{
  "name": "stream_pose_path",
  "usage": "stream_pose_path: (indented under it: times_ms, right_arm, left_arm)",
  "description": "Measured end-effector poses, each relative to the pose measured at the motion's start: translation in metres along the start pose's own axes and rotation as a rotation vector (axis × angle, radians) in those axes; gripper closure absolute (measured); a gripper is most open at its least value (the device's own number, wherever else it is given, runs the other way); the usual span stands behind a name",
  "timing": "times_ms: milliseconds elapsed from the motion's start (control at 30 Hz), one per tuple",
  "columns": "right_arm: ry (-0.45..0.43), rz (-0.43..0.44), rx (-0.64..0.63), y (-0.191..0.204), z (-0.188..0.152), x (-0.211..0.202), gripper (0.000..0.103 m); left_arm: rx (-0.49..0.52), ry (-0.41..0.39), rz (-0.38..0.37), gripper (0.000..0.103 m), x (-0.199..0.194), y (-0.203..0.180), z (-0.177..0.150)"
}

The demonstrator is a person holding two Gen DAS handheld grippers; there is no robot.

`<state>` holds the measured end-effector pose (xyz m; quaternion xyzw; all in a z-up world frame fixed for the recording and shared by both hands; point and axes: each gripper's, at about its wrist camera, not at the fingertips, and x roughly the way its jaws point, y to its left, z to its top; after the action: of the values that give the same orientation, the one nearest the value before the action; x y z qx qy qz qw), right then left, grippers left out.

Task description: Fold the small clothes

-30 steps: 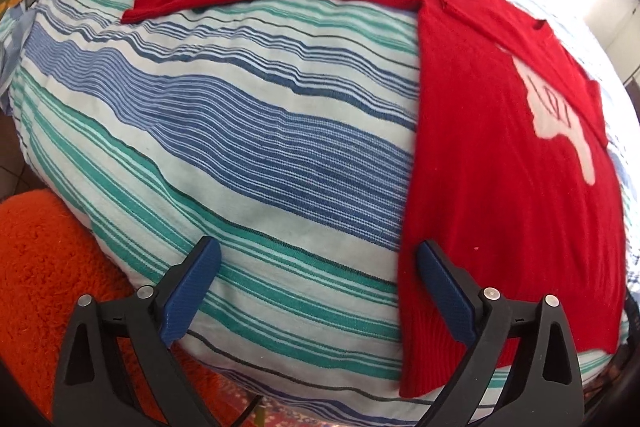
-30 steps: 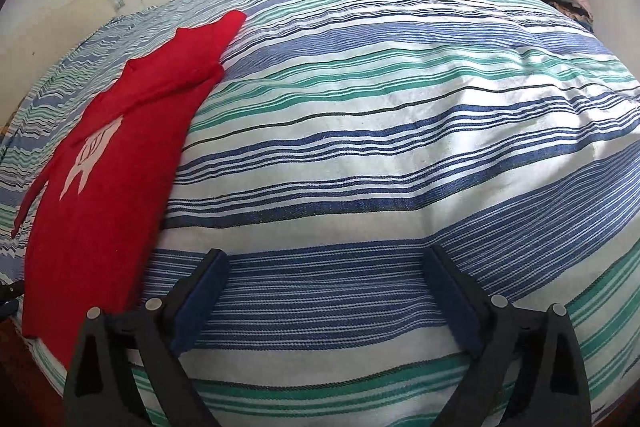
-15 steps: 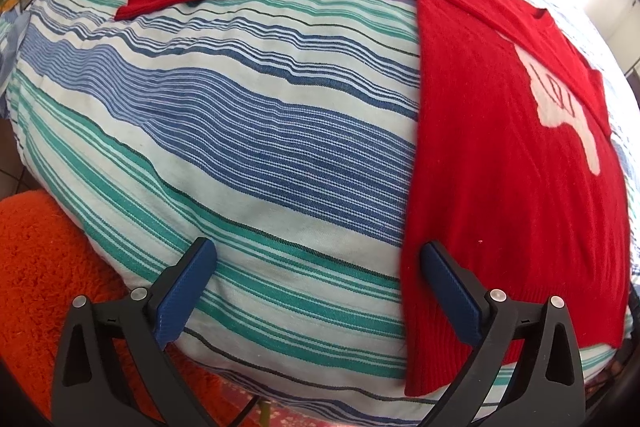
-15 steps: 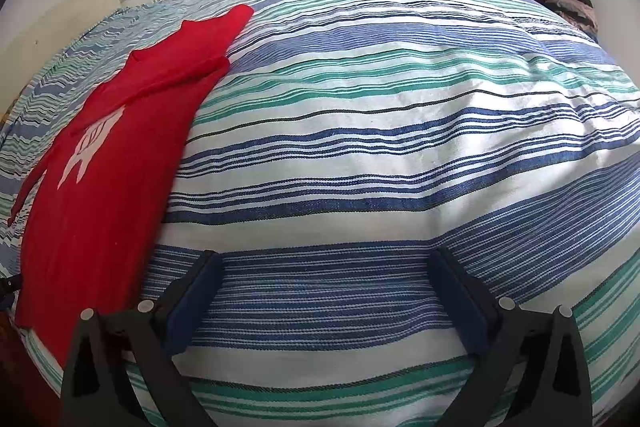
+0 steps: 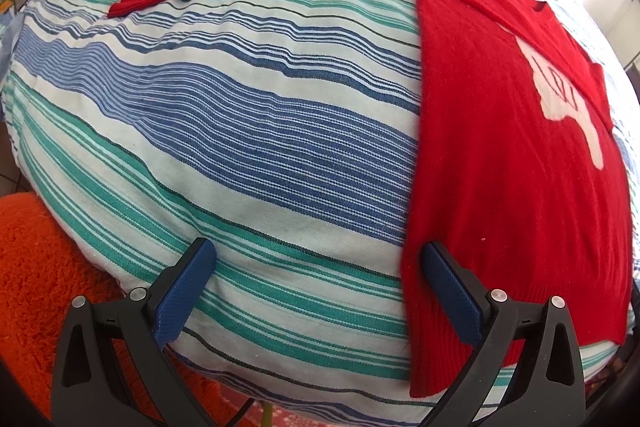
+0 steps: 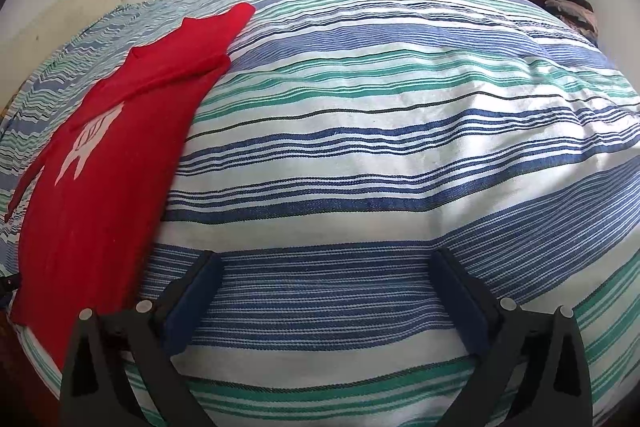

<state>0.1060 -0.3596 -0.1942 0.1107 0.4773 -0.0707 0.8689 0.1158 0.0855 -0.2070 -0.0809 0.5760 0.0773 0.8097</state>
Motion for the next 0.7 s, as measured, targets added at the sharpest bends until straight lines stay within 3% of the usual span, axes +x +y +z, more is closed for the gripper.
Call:
stream_pose_path:
  times_ms: [700]
  right_arm:
    - [-0.002, -0.001, -0.002, 0.0001, -0.0001, -0.0007, 0.000]
  left_arm:
    - [0.016, -0.001, 0.017, 0.000, 0.0031, -0.0067, 0.0012]
